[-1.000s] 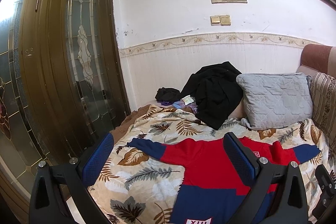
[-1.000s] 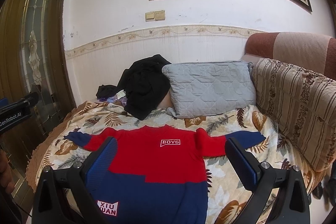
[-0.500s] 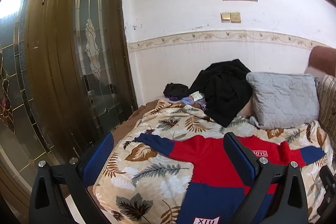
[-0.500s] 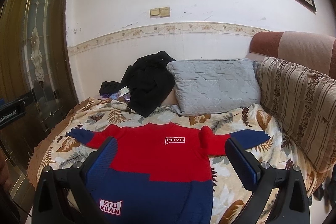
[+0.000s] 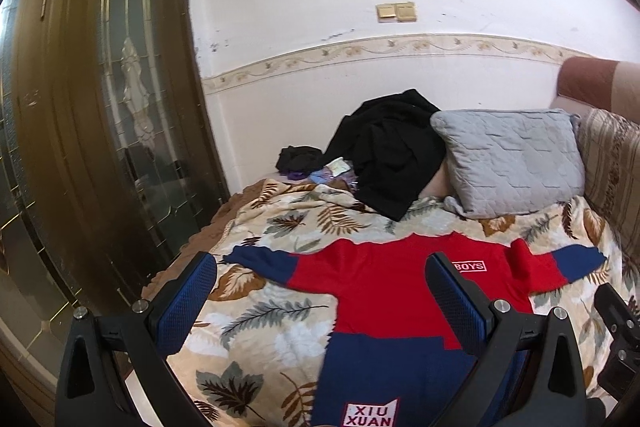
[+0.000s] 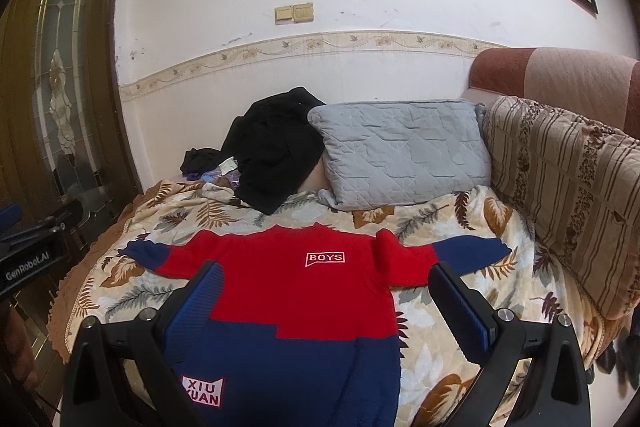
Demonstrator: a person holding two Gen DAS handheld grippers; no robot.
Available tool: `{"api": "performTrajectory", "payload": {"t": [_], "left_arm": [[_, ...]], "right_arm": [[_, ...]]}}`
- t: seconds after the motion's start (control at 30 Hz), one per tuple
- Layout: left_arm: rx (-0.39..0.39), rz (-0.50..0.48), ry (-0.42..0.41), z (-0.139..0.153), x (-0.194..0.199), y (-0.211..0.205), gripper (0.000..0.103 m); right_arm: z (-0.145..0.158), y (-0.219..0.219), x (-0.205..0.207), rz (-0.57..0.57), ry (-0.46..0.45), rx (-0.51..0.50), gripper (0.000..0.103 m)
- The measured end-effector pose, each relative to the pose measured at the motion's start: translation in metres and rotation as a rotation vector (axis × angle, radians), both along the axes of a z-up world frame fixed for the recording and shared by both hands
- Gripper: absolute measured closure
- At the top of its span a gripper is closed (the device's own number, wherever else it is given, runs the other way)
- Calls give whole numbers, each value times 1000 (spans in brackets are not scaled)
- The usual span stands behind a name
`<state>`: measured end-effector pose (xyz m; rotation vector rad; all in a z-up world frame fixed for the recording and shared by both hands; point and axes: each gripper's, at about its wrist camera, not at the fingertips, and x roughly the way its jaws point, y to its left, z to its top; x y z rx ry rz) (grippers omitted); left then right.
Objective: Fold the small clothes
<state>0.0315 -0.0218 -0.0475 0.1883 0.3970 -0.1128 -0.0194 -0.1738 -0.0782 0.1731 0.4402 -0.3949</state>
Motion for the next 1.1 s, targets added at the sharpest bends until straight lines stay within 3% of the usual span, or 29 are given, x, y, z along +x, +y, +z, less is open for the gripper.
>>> {"api": "performTrajectory", "payload": {"t": [0.4, 0.93, 1.0, 1.1], "left_arm": [[38, -18, 29, -8, 4, -23, 0], [27, -3, 71, -28, 18, -14, 0], [8, -41, 104, -35, 26, -16, 0], [-35, -152, 320, -72, 60, -21, 0]], "right_arm": [[-8, -27, -1, -34, 5, 45, 0], [-21, -25, 12, -20, 40, 37, 0], [-25, -31, 14, -34, 44, 37, 0], [-35, -53, 14, -62, 43, 57, 0]]}}
